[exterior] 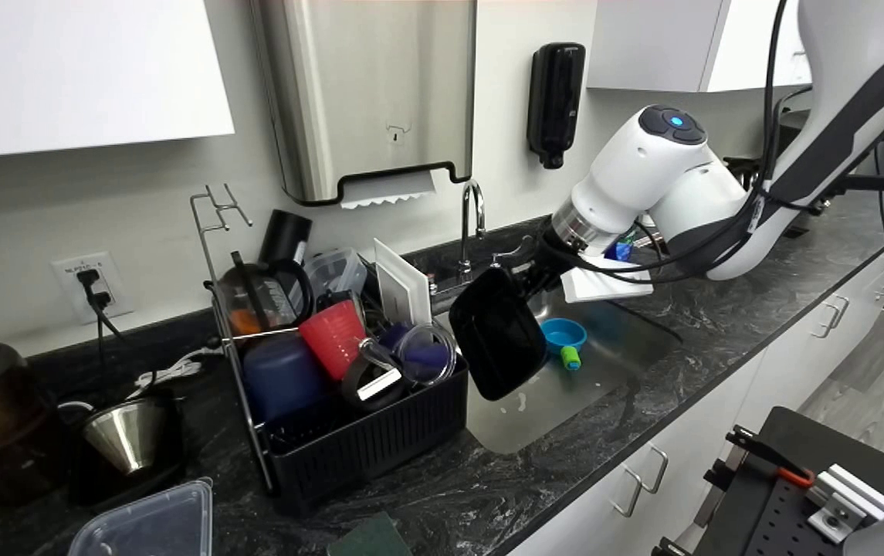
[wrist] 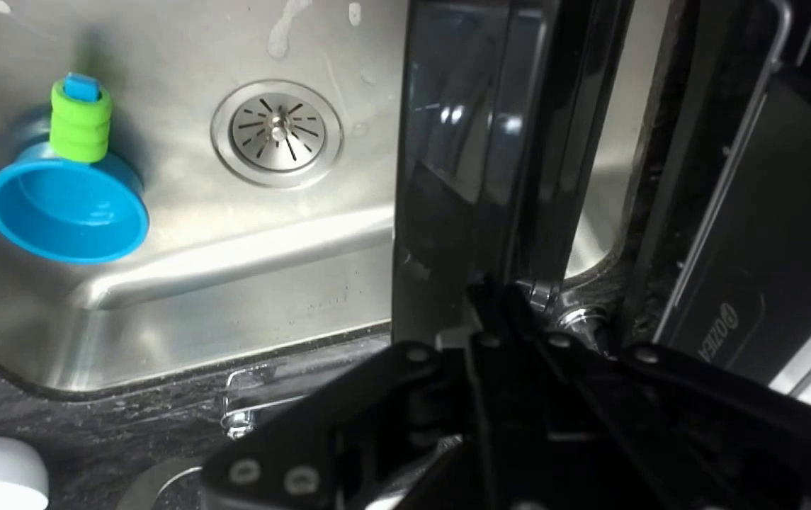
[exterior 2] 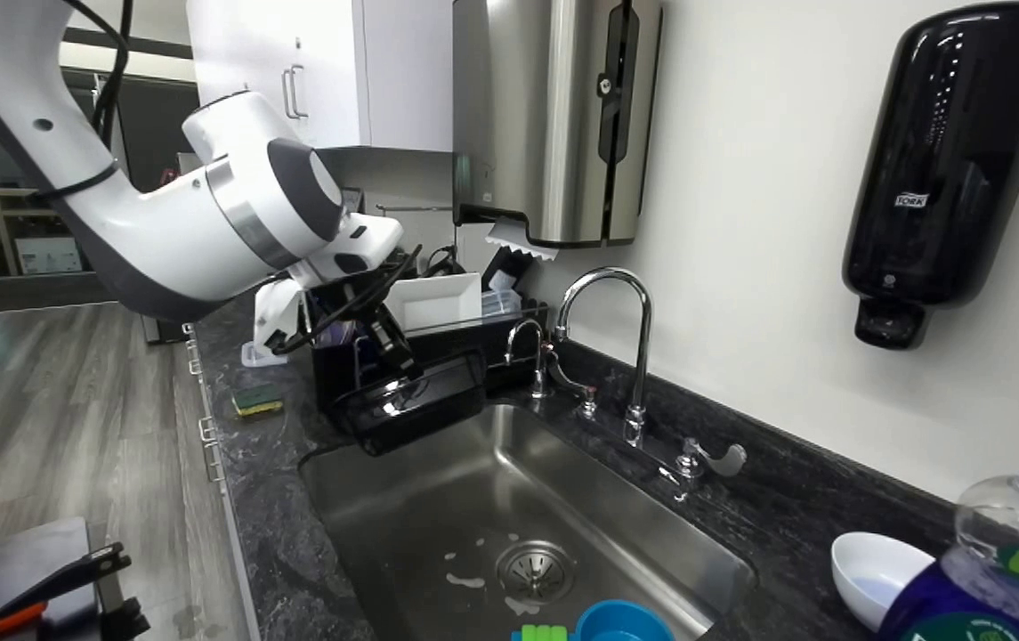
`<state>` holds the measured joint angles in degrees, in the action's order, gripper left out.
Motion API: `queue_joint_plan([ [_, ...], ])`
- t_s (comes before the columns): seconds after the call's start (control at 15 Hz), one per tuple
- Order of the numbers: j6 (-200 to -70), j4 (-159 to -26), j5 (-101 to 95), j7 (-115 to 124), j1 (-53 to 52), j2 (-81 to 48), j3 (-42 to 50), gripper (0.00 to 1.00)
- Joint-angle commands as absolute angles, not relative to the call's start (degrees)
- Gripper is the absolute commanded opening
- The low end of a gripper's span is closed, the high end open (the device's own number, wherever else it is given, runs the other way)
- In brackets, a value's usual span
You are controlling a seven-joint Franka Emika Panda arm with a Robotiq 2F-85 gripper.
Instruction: Remove the black lunchbox from the dish rack and place it in the sink
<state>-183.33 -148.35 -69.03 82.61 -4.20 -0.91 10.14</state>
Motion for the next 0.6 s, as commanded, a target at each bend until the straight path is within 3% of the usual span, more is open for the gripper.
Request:
queue_joint_plan([
  [0.0,-185.87,-150.25,-63.04,77.32,-3.75,-2.36,9.89,0.01],
  [0.53,-188.56,-150.97,-56.93,75.41,-2.45,-7.30,8.77,0.01],
])
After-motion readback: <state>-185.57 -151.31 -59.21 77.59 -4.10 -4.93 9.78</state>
